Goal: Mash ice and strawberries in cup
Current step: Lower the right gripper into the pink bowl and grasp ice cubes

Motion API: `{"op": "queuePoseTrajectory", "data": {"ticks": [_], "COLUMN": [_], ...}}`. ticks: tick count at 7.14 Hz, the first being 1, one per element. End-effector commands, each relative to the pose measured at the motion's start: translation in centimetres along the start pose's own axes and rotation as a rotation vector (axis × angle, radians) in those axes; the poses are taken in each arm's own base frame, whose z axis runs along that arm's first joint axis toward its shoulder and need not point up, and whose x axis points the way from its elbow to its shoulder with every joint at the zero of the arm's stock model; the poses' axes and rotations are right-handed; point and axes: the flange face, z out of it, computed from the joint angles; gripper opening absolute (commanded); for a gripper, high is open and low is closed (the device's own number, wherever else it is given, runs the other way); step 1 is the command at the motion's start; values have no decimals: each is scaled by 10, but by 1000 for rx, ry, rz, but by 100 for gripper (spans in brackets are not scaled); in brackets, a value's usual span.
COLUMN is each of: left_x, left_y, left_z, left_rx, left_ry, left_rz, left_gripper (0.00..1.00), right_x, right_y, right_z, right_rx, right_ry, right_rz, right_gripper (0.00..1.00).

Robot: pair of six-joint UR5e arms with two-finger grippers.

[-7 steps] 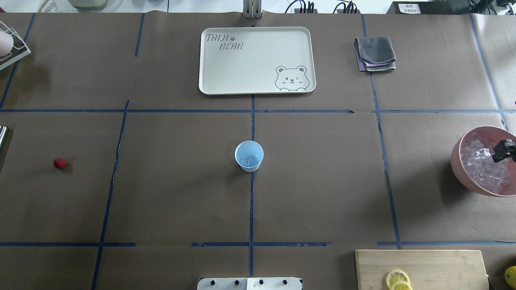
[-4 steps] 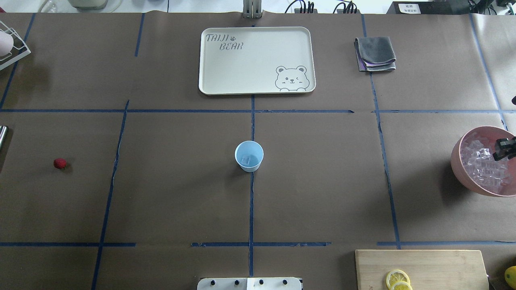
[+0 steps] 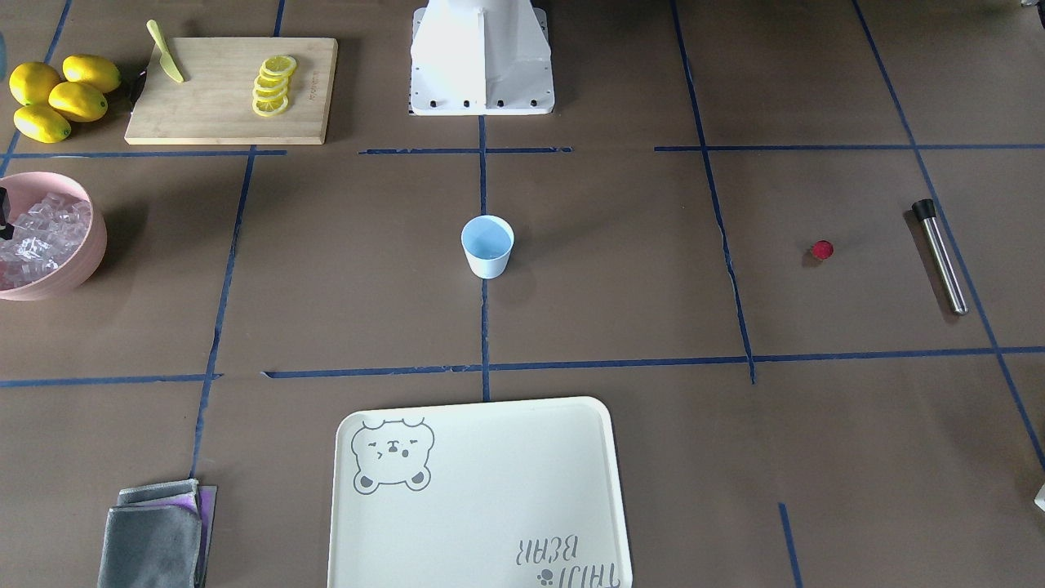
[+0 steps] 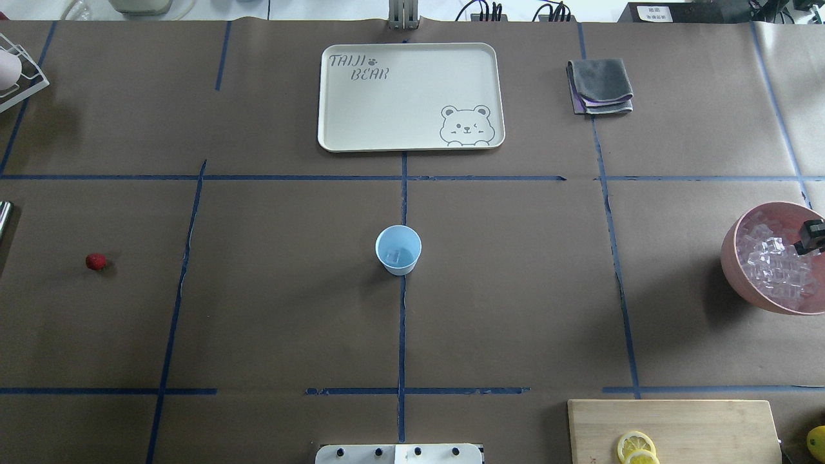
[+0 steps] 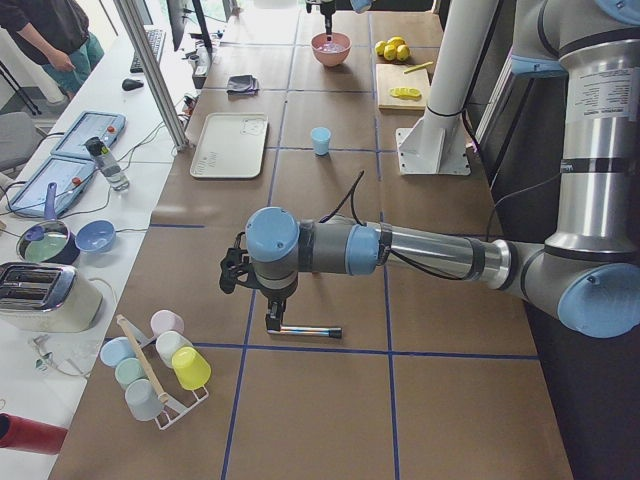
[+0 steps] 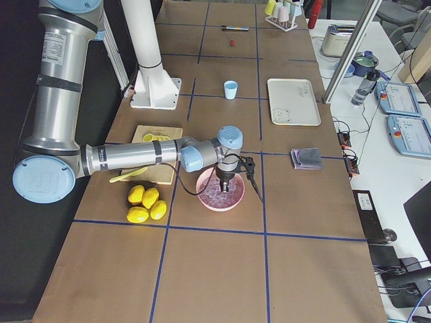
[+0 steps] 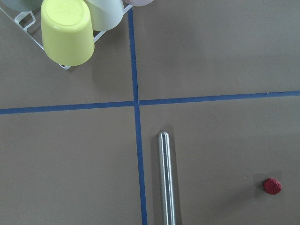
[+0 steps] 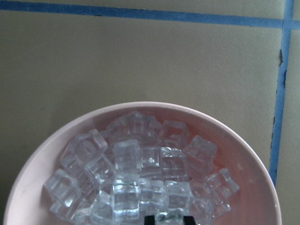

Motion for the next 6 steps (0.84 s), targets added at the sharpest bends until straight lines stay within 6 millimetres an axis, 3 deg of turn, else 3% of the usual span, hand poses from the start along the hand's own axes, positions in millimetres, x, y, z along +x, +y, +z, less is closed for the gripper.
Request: {"op": "queuePoseTrajectory", "data": {"ticks": [1,2,3,4,5,6], "left_x": [-1,-1,-3,-3,-5,-6], "left_y": [3,3,3,4,7,8], "left_z": [2,2,3,3,5,5], "left_rx": [-3,-3,-5,-6,-10,-11], "left_ry": [5,5,5,5,6,6], "left_rz": [-4,-4,-6,-8,-12,-14], "left_gripper": [100,100,100,100,100,100], "right_x": [-4,-15,-44,-86,-143,-217], "right_y": [6,1,-23,-51,-76,-88], "right_z": [-23,-36,-54,-67,-81,-82], "right_rx": [41,70,115,128,128,114], "right_ry": [-3,-13,-44,-63,-90,-131], "right_rz": [-21,-41,-80,-95,-82,-79], "right_gripper": [0,0,0,0,0,1]}}
